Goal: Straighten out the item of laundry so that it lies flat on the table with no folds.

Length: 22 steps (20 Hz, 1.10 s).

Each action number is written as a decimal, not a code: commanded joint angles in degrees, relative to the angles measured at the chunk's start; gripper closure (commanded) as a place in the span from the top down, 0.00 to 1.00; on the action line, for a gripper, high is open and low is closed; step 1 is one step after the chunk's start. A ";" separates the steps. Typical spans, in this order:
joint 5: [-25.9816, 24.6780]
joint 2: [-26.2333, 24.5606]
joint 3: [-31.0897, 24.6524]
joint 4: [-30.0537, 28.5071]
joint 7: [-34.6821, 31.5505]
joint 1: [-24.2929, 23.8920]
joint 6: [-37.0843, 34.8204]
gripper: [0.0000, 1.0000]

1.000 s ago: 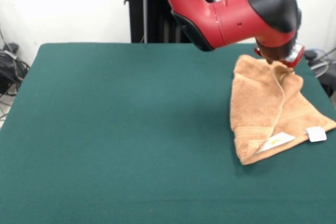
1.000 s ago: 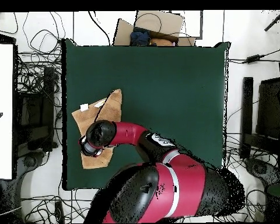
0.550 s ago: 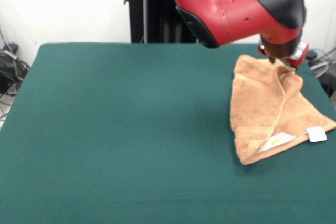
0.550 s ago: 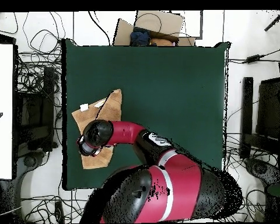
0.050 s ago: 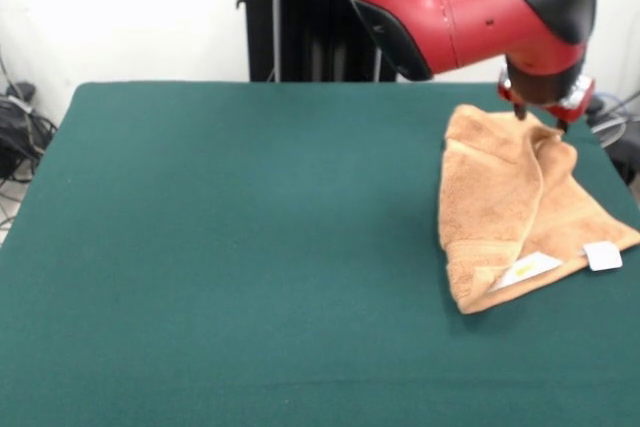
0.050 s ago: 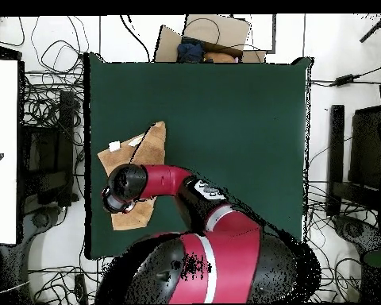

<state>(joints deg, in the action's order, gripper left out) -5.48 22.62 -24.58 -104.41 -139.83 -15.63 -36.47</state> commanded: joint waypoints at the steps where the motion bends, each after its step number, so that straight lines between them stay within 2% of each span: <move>1: -1.54 1.02 4.66 4.51 -5.09 1.73 5.95 1.00; 22: -1.20 1.10 7.92 5.98 -3.94 4.05 10.00 1.00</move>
<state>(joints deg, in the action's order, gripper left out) -5.47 23.30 -20.29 -104.30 -139.83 -12.42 -31.67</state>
